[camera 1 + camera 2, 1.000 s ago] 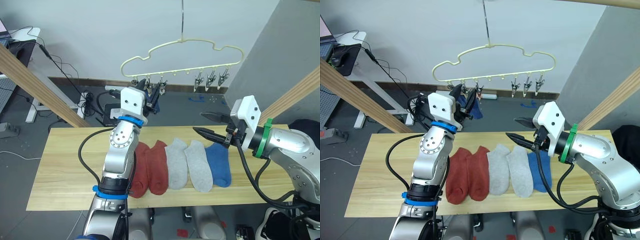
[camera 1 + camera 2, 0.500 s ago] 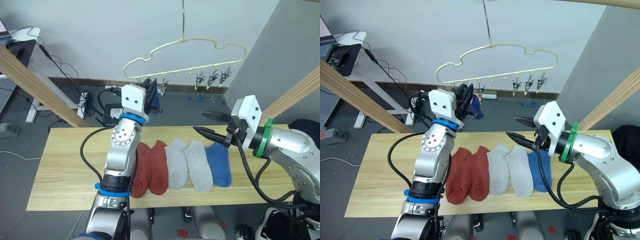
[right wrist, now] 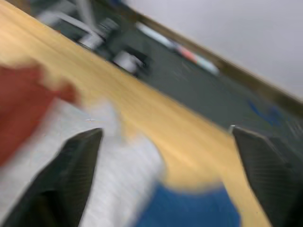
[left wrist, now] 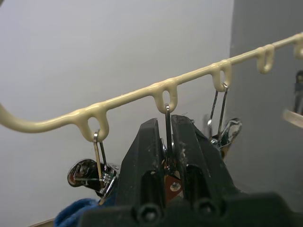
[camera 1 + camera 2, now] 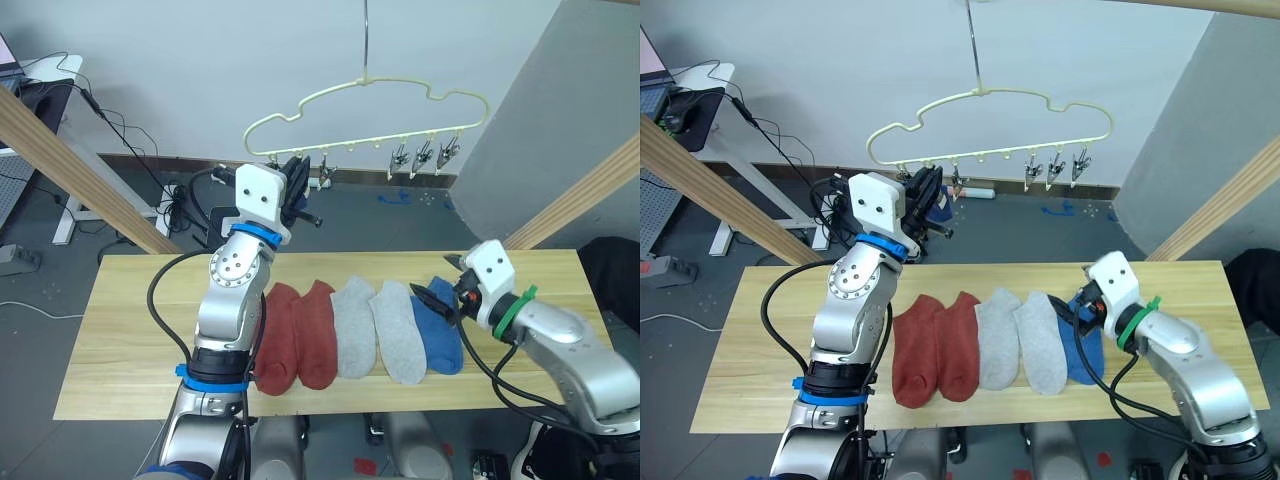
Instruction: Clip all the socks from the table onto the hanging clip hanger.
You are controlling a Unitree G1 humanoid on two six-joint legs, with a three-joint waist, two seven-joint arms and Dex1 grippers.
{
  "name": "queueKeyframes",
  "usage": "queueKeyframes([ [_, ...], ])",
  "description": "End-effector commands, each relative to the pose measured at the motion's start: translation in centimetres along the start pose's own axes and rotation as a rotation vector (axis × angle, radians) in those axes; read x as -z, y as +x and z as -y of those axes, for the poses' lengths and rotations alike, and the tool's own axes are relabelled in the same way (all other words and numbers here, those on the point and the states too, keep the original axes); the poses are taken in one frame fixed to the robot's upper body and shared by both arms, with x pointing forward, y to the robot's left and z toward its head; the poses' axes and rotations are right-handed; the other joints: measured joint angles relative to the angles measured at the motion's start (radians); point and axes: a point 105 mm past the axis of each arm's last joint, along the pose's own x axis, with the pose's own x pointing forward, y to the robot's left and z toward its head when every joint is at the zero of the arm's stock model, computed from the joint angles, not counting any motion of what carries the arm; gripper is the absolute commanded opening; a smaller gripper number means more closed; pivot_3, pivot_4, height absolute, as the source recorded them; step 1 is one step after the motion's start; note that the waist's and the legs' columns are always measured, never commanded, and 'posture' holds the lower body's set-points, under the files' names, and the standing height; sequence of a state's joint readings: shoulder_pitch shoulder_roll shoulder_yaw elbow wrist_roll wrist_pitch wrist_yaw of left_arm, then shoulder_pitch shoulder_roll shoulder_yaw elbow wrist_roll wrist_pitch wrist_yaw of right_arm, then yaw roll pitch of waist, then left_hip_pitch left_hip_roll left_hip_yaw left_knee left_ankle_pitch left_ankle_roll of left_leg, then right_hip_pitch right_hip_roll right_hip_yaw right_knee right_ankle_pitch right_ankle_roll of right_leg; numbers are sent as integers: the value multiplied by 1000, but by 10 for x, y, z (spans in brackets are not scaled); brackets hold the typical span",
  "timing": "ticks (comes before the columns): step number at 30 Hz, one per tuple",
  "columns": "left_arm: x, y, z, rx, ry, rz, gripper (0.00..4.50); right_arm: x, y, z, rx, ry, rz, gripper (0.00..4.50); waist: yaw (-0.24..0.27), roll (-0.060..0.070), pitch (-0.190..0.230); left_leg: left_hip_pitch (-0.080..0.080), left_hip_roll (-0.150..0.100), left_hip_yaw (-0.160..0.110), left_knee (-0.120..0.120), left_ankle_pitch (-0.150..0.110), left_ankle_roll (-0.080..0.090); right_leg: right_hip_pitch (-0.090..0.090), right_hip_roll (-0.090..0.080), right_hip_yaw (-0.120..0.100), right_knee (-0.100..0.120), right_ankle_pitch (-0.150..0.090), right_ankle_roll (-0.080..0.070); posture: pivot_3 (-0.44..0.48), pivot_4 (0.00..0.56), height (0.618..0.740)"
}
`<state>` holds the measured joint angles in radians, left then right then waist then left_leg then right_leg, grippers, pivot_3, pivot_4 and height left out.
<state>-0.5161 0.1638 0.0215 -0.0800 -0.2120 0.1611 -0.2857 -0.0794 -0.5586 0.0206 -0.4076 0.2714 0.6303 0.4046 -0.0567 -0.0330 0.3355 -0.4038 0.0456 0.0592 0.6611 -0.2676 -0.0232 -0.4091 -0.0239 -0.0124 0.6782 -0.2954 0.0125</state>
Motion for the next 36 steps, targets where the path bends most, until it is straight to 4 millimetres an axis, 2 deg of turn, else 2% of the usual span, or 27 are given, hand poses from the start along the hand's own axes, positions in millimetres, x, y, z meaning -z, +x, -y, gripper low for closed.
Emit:
queueKeyframes([
  [1, -18, -1, 6, 65, -21, 46, 37, 20, 6, 15, 120, 18, -9, 4500, -1, 0, 0, 1, 0, 0, 0, 0, 0, 0, 0, 0, 1, 0, 0, -136, 351, 740],
  [2, -18, -1, 6, 79, -29, 41, 37, 29, 9, 17, 139, 42, -25, 4500, 0, 0, 0, 1, 0, 0, 0, 0, 0, 0, 0, 0, 1, 0, 0, -107, 351, 740],
  [5, -20, -3, 7, 105, -44, 30, 37, 49, 15, 15, 153, 112, -66, 4500, 2, 0, 0, 1, 1, 0, 0, 0, -1, 0, 1, 0, 1, 0, 0, -100, 352, 740],
  [9, -19, -4, 7, 124, -53, 10, 37, 67, 21, 11, 157, 174, -106, 4500, 6, 0, 0, 1, 0, 0, 0, 0, -1, 0, 1, 1, 1, 0, 0, -93, 350, 740],
  [10, -18, -5, 8, 131, -55, 4, 37, 72, 22, 11, 164, 194, -115, 4332, 7, 0, 0, 1, 0, 0, 0, 0, -1, 0, 1, 1, 1, 0, 0, -92, 350, 740],
  [12, -18, -5, 8, 141, -59, -4, 37, 79, 23, 12, 167, 220, -132, 3924, 8, 0, 0, 1, 0, 0, 0, 0, -1, 0, 1, 1, 1, 0, 0, -91, 350, 740],
  [16, -17, -6, 9, 158, -83, -18, 37, 88, 22, 11, 165, 255, -157, 2488, 11, 0, 0, 1, 0, 0, 0, 0, -1, 0, 1, 1, 1, 0, 0, -88, 350, 740],
  [20, -19, -7, 10, 186, -99, -24, 37, 87, 19, 11, 156, 248, -149, 1011, 11, 0, 0, 1, 1, 0, 0, 0, -1, 0, 1, 1, 1, 0, 0, -89, 350, 740],
  [22, -20, -9, 11, 205, -109, -28, 37, 80, 18, 11, 136, 213, -129, 262, 11, 0, 0, 1, 0, 0, 0, 0, -1, 0, 1, 1, 1, 0, 0, -91, 350, 740],
  [23, -21, -9, 11, 214, -114, -29, 37, 76, 19, 11, 124, 192, -118, 36, 12, 0, 0, 1, 0, 0, 0, 0, -1, 0, 1, 1, 1, 0, 0, -93, 350, 740],
  [25, -22, -10, 11, 227, -129, -33, 37, 63, 20, 9, 92, 149, -87, 0, 13, 0, 0, 1, 0, 0, 0, 0, -1, 0, 1, 1, 1, 0, 0, -94, 350, 740],
  [28, -27, -11, 12, 256, -160, -37, 37, 33, 22, 1, 7, 42, -13, 0, 11, 1, 0, 1, 0, 0, 0, 0, -1, 0, 1, 1, 1, 0, 0, -95, 351, 740],
  [32, -35, -11, 12, 290, -209, -46, 37, -25, 26, -31, -190, -87, 128, 0, 8, 1, 0, 1, 0, 0, 0, 0, -1, 0, 1, 1, 1, 0, 1, -88, 348, 740],
  [36, -38, -12, 16, 313, -224, -55, 37, -60, 31, -67, -360, -139, 213, 0, 13, 1, 0, 1, 1, -2, -1, 0, -1, 0, 2, 0, 1, -2, 3, -85, 336, 740],
])
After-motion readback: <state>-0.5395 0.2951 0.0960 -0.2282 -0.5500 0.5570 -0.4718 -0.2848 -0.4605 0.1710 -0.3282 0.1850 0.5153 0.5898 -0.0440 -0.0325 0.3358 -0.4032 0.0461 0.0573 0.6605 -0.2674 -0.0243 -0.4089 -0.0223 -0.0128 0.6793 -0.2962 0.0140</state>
